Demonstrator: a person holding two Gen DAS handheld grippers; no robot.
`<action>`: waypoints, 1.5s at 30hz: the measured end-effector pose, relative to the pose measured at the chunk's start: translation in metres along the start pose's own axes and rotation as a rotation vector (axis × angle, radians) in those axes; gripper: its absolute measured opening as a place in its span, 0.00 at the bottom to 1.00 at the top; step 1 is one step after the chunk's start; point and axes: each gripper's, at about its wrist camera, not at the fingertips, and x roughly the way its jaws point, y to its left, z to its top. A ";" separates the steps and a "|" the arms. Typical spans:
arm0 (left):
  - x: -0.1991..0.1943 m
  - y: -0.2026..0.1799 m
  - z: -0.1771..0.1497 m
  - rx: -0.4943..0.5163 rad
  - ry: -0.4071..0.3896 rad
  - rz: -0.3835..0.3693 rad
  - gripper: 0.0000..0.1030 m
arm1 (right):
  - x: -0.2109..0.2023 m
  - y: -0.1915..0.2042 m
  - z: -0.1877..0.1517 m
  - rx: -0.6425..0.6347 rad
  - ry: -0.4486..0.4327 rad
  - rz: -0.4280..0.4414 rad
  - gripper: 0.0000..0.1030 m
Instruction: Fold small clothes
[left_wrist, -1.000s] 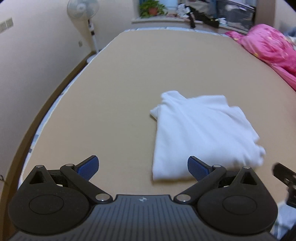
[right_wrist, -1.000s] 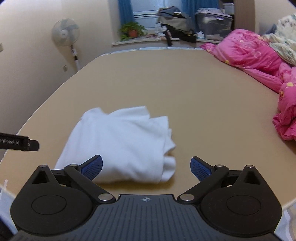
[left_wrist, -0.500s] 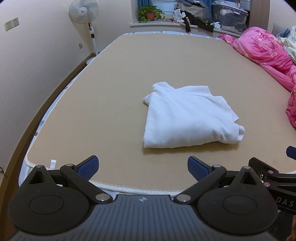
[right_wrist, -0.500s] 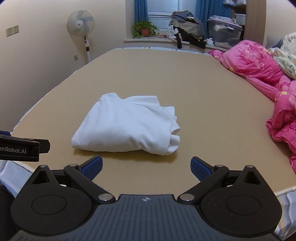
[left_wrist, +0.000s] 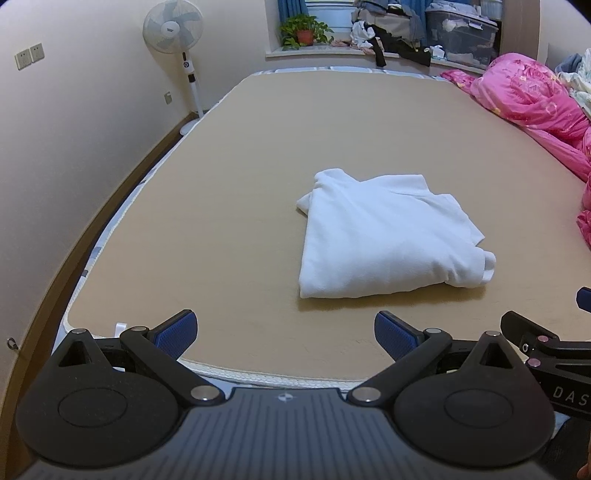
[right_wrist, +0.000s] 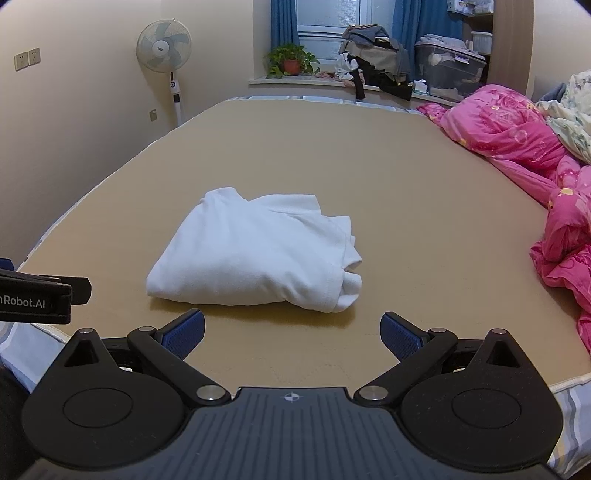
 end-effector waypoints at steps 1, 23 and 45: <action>-0.001 0.000 0.000 0.000 0.002 -0.001 0.99 | 0.000 0.000 0.000 -0.001 0.002 0.001 0.98; -0.006 0.012 -0.002 0.017 -0.003 0.000 0.99 | -0.003 -0.002 -0.001 -0.008 0.003 0.009 0.98; -0.009 0.018 -0.002 0.033 0.002 -0.006 0.99 | -0.002 0.001 -0.001 -0.009 0.007 0.011 0.98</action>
